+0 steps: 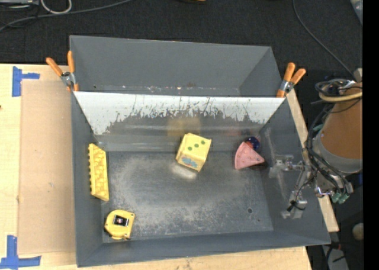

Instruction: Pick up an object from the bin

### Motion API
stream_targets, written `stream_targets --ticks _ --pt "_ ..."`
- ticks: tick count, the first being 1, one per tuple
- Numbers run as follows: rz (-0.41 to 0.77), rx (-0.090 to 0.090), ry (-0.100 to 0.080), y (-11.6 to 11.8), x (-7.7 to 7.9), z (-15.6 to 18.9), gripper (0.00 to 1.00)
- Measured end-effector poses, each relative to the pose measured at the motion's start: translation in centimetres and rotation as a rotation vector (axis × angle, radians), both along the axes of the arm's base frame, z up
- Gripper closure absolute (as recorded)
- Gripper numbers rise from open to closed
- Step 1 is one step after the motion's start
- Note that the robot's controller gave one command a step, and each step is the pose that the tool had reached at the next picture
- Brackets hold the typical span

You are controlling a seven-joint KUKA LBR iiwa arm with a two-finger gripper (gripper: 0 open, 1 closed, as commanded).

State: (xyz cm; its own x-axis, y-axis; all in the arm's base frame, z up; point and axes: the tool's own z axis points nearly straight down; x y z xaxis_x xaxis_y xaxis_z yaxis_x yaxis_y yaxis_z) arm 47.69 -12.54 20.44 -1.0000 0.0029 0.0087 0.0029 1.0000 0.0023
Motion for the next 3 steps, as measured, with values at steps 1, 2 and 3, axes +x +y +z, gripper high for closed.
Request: stream_targets --ticks 1,2,3 --pt "0.005 -0.001 -0.007 0.1 0.2 0.3 0.00" --pt "0.035 -0.003 -0.016 -1.4 7.8 -7.1 0.00" --pt "-0.215 -0.001 -0.010 -2.8 11.9 -6.5 0.00"
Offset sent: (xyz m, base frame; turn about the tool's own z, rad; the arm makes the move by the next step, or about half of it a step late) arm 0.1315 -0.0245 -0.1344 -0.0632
